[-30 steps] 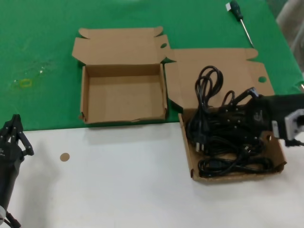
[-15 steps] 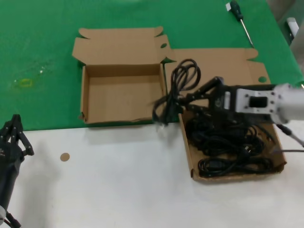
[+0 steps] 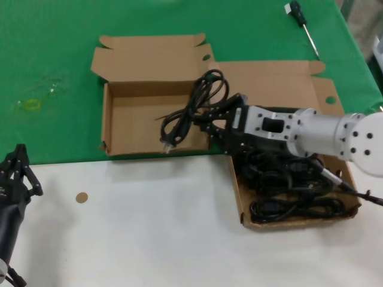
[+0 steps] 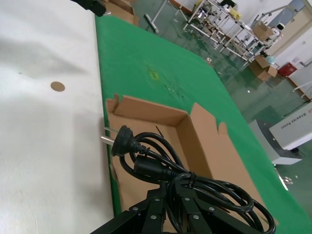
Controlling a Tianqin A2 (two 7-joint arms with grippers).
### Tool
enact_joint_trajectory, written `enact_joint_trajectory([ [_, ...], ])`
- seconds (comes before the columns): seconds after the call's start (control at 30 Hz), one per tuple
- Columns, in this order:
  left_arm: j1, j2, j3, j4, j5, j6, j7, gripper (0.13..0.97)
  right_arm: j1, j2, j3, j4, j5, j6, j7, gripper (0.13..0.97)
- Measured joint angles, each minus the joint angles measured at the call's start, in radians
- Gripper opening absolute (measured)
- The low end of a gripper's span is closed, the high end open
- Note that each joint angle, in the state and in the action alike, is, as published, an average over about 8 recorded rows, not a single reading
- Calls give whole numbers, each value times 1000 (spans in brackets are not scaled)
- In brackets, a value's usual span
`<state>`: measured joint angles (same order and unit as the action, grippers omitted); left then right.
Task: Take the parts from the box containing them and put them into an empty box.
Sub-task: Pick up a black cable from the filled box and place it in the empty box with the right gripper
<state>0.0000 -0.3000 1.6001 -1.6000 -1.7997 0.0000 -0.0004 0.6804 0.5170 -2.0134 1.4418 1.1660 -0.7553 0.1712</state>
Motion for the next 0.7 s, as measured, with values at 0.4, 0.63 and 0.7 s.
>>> enact_joint_trajectory([
  [0.4,0,0,0,0,0,0,0,152,11,-138,-24,-67,-123,35,68,170],
  [0.63,0,0,0,0,0,0,0,152,31,-215,-23,-143,-174,66,84,170],
  [0.7,0,0,0,0,0,0,0,152,36,-233,-21,-167,-182,78,83,170],
])
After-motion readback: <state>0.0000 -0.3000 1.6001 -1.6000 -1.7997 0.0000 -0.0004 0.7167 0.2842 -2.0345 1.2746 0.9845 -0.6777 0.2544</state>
